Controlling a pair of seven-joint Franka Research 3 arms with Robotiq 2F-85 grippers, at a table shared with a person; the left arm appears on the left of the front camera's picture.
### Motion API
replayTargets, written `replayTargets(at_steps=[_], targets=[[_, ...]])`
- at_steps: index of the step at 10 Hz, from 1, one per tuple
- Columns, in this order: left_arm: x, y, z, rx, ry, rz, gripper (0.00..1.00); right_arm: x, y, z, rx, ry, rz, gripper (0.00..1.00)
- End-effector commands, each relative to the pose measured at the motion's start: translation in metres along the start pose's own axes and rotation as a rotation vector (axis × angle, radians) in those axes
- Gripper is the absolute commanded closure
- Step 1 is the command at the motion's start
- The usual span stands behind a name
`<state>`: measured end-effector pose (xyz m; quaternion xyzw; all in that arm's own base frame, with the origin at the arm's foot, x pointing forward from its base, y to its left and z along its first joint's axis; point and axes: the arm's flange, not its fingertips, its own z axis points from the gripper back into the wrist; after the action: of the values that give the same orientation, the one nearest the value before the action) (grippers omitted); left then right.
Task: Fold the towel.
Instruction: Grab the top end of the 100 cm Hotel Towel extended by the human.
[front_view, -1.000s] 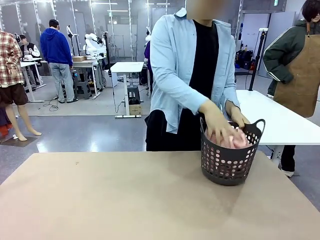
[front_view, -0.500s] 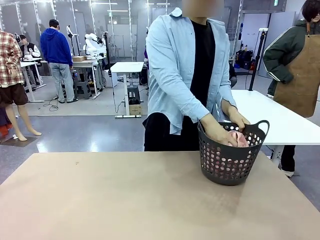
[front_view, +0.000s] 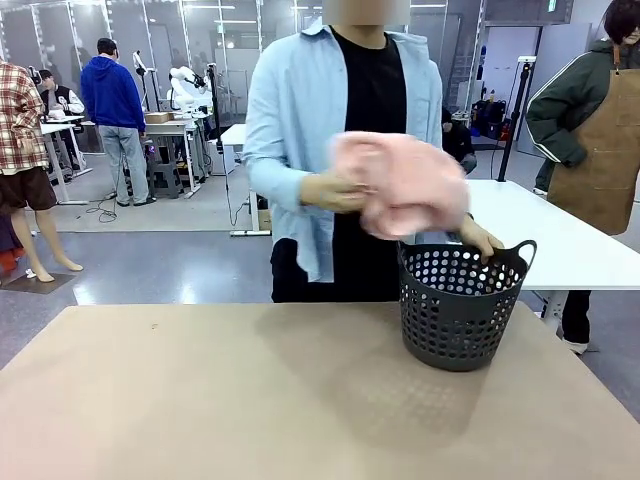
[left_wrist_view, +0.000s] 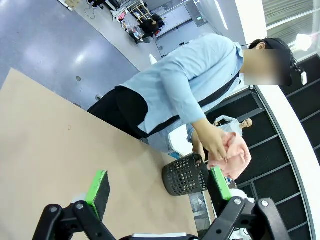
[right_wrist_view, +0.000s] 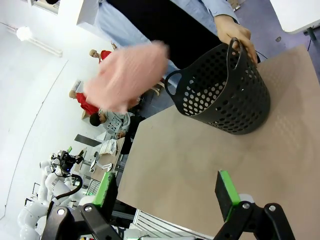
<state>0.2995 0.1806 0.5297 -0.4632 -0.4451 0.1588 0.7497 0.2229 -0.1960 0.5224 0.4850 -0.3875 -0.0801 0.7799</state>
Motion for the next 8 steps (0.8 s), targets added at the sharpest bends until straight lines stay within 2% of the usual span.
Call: replayTargets(at_steps=[1,8], targets=[[0.0017,-0.001,-0.0012,-0.007,0.002,0.018,0.0,0.0029,-0.0006,0.0,0.01,-0.008,0.021,0.0],[0.0017,-0.001,-0.0012,-0.007,0.002,0.018,0.0,0.0029,-0.0006,0.0,0.01,-0.008,0.021,0.0]])
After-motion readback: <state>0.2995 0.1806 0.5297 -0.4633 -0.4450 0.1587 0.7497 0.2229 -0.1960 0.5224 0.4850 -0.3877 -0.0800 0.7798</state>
